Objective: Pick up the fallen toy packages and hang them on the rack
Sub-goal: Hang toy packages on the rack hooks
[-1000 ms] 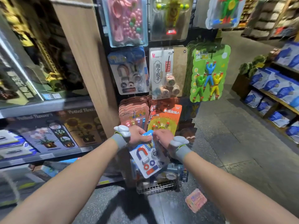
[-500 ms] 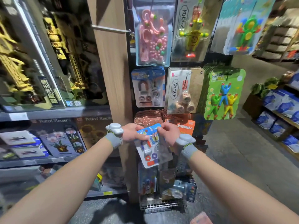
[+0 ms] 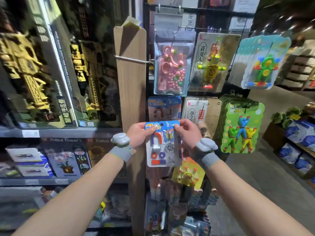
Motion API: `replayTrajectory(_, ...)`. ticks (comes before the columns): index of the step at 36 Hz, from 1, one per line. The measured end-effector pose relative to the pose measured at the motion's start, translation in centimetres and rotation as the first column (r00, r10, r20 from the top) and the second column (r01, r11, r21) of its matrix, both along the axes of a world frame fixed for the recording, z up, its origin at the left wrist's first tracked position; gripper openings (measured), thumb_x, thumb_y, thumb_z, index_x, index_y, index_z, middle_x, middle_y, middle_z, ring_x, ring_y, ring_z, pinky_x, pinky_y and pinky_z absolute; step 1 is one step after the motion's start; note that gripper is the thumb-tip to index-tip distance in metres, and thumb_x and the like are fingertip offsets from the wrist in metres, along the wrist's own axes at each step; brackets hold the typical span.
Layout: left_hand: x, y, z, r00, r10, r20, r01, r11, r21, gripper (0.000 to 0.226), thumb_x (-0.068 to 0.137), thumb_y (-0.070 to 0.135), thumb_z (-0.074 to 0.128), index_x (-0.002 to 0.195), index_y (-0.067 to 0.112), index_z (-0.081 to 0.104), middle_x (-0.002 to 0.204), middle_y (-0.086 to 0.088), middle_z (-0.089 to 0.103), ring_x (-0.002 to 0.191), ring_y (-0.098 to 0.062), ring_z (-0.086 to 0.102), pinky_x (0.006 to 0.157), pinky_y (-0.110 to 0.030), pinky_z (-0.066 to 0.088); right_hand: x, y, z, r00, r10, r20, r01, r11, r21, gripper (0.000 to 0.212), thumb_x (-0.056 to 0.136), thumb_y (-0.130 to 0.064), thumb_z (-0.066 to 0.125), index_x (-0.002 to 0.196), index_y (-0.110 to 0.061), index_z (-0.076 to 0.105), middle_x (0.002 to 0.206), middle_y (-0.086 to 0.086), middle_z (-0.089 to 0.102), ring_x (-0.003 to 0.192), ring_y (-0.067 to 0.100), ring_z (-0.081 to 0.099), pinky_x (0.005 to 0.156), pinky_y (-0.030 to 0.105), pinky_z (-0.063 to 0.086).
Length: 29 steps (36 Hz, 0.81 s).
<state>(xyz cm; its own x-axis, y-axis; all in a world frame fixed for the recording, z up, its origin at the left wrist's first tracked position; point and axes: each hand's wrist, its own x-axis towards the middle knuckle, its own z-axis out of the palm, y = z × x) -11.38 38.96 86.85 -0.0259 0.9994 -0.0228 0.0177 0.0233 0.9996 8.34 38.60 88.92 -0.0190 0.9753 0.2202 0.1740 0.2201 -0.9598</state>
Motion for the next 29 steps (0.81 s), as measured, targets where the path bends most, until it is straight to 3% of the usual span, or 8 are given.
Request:
replayTrajectory(3, -0.1, 0.2, 1.4, 0.999, 0.030, -0.012, -0.029, 0.998, 0.059, 0.032, 0.086, 0.033, 0.074, 0.106, 0.009, 0.068, 0.095, -0.011, 0.076, 0.092, -0.027, 0.073, 0.094, -0.052, 0.054, -0.3, 0.3, 1.3, 0.999, 0.016, -0.037, -0.017, 1.000, -0.004, 0.009, 0.096, -0.019, 0.058, 0.096, -0.010, 0.063, 0.091, 0.008, 0.069, 0.078, 0.015, 0.064, 0.066, 0.032, 0.053)
replayTrajectory(10, -0.3, -0.3, 3.8, 1.000, -0.023, 0.014, 0.020, 0.985, 0.170, 0.024, 0.090, 0.027, 0.069, 0.106, 0.009, 0.065, 0.098, -0.011, 0.076, 0.095, -0.027, 0.073, 0.087, -0.043, 0.057, -0.6, 0.6, 2.9, 0.996, 0.026, -0.082, -0.018, 0.995, 0.095, 0.005, 0.095, -0.016, 0.060, 0.092, -0.013, 0.062, 0.082, -0.003, 0.067, 0.063, -0.003, 0.060, 0.050, 0.010, 0.042)
replayTrajectory(16, -0.7, 0.3, 5.0, 0.999, -0.033, 0.043, 0.023, 0.974, 0.226, 0.027, 0.085, 0.024, 0.073, 0.104, 0.006, 0.069, 0.101, -0.015, 0.075, 0.099, -0.030, 0.071, 0.093, -0.049, 0.054, -0.5, 0.9, 3.8, 0.996, 0.039, -0.075, -0.027, 0.988, 0.153, 0.007, 0.094, -0.020, 0.062, 0.094, -0.014, 0.062, 0.096, 0.007, 0.073, 0.083, 0.013, 0.067, 0.071, 0.024, 0.053)
replayTrajectory(20, -0.7, 0.8, 5.7, 0.999, -0.039, 0.033, 0.029, 0.964, 0.265, 0.039, 0.076, 0.034, 0.077, 0.104, 0.007, 0.071, 0.103, -0.013, 0.075, 0.101, -0.030, 0.071, 0.096, -0.052, 0.052, -0.4, 1.1, 4.7, 0.993, 0.053, -0.104, -0.033, 0.981, 0.191, 0.006, 0.095, -0.020, 0.061, 0.092, -0.015, 0.059, 0.085, 0.003, 0.070, 0.069, 0.004, 0.062, 0.056, 0.015, 0.045)
replayTrajectory(23, -0.7, 1.0, 6.1, 0.999, -0.042, 0.027, 0.033, 0.961, 0.276, 0.042, 0.076, 0.035, 0.077, 0.106, 0.007, 0.070, 0.104, -0.012, 0.074, 0.102, -0.029, 0.070, 0.095, -0.051, 0.052, -0.4, 1.3, 5.1, 0.993, 0.041, -0.107, -0.018, 0.977, 0.212, 0.010, 0.095, -0.019, 0.062, 0.086, -0.020, 0.058, 0.082, 0.002, 0.068, 0.067, 0.003, 0.060, 0.054, 0.015, 0.043)
replayTrajectory(26, -0.6, 1.1, 6.2, 0.999, -0.037, 0.020, 0.030, 0.961, 0.276, 0.032, 0.083, 0.028, 0.075, 0.105, 0.006, 0.070, 0.102, -0.011, 0.075, 0.100, -0.028, 0.071, 0.092, -0.046, 0.054, -0.4, 1.5, 5.1, 0.994, 0.037, -0.104, -0.015, 0.980, 0.199, 0.011, 0.094, -0.020, 0.062, 0.084, -0.022, 0.058, 0.083, 0.003, 0.069, 0.071, 0.006, 0.063, 0.058, 0.020, 0.046)
replayTrajectory(29, -0.4, 1.2, 6.2, 1.000, -0.017, 0.001, 0.016, 0.959, 0.284, 0.020, 0.087, 0.021, 0.072, 0.101, 0.007, 0.070, 0.096, -0.008, 0.076, 0.093, -0.023, 0.073, 0.080, -0.036, 0.057, -0.3, 1.7, 4.9, 0.995, 0.025, -0.092, -0.007, 0.983, 0.182, 0.010, 0.094, -0.020, 0.062, 0.085, -0.022, 0.059, 0.083, 0.000, 0.069, 0.069, 0.005, 0.062, 0.052, 0.017, 0.044)
